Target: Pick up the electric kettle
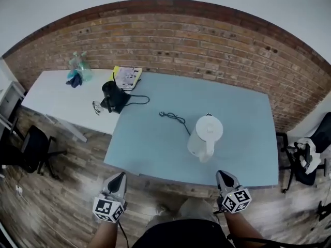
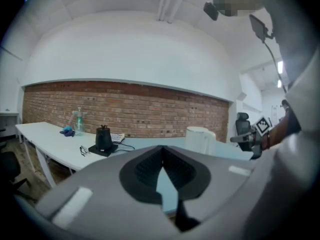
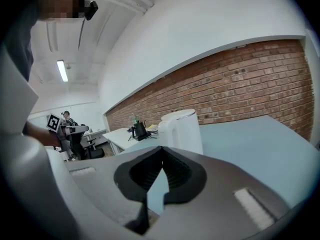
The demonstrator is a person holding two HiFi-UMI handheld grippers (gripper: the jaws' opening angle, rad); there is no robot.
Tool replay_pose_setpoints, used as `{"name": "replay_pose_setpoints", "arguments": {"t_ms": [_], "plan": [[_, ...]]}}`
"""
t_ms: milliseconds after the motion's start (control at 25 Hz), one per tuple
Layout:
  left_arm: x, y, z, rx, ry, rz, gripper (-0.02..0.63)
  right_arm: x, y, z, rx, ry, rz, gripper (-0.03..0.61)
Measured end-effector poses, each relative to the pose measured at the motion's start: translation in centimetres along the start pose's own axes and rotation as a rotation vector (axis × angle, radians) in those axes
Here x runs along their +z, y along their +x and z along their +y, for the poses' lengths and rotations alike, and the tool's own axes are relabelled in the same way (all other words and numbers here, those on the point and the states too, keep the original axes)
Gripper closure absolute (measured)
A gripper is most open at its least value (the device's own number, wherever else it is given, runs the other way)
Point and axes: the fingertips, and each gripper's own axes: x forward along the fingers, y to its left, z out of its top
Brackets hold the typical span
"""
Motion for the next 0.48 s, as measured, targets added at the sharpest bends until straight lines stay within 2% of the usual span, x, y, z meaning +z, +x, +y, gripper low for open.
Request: {"name": "replay_pose_setpoints", "arguments": {"t_ms": [160, 280, 480], "plan": [[1.6, 3.1, -1.2, -0.062, 0.012, -0.021, 0.609, 1.2, -1.5, -1.4, -0.056, -0.032, -0.027, 0.577], [2.3, 5.3, -2.3, -0.098, 0.025, -0.015, 0.609, 1.7, -1.9, -3.3, -0.114, 0.005, -0.051, 0.577], [2.2, 8.3, -3.3, -0.118, 0.032, 0.03, 0.609, 2.0, -1.1, -4.9, -0.109, 0.03, -0.055, 0.577]]}}
